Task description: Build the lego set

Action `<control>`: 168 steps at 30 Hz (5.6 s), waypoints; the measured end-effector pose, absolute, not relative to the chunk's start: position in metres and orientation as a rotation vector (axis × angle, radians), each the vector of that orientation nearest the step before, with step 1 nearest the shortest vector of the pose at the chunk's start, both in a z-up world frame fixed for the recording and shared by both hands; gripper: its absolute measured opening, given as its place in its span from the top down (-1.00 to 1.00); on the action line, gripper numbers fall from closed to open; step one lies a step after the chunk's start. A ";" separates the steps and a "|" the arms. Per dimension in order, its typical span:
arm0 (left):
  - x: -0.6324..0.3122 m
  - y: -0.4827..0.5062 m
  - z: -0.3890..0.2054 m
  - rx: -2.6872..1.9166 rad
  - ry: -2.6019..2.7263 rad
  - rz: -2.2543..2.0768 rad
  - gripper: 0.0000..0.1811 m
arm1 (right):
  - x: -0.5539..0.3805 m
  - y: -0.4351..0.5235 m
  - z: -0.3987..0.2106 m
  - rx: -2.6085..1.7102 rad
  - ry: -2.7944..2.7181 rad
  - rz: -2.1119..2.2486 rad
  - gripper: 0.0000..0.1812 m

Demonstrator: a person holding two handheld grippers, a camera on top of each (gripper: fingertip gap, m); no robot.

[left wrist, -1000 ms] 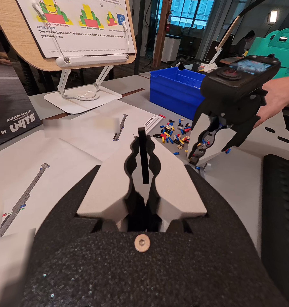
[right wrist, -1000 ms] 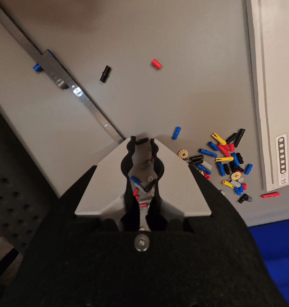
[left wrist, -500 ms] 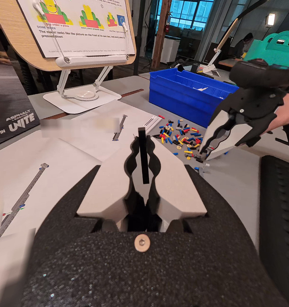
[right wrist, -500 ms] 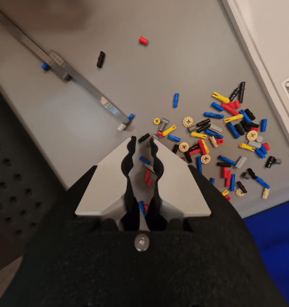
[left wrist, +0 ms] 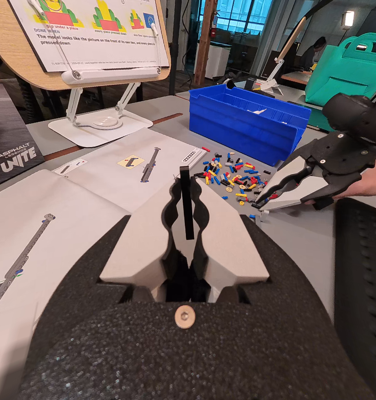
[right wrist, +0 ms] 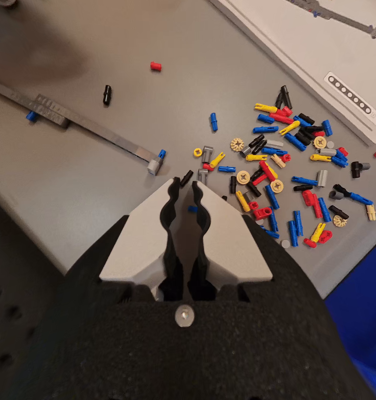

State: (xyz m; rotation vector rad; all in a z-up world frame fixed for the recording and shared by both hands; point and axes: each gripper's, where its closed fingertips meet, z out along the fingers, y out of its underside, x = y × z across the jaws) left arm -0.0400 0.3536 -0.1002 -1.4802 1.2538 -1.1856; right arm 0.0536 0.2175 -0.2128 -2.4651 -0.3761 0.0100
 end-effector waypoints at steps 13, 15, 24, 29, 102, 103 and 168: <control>-0.041 0.350 -0.097 -1.462 1.272 -1.208 0.93 | 0.043 0.225 -0.180 -2.412 -0.450 0.064 0.95; -0.039 0.341 -0.096 -1.435 1.303 -1.245 0.94 | 0.019 0.239 -0.146 -2.275 -0.425 0.228 0.95; -0.038 0.298 -0.082 -1.408 1.317 -1.588 0.93 | -0.041 0.302 -0.058 -1.685 0.027 0.705 0.95; -0.038 0.298 -0.082 -1.411 1.314 -1.592 0.93 | -0.044 0.313 -0.063 -1.613 0.124 0.723 0.96; -0.057 0.393 -0.085 -1.505 1.092 -1.157 0.93 | 0.061 0.301 -0.210 -3.406 -1.175 0.121 0.95; -0.057 0.393 -0.085 -1.502 1.095 -1.157 0.93 | 0.061 0.301 -0.210 -3.407 -1.170 0.137 0.95; -0.053 0.386 -0.087 -1.486 1.134 -1.161 0.93 | 0.066 0.309 -0.210 -2.590 -1.047 0.119 0.88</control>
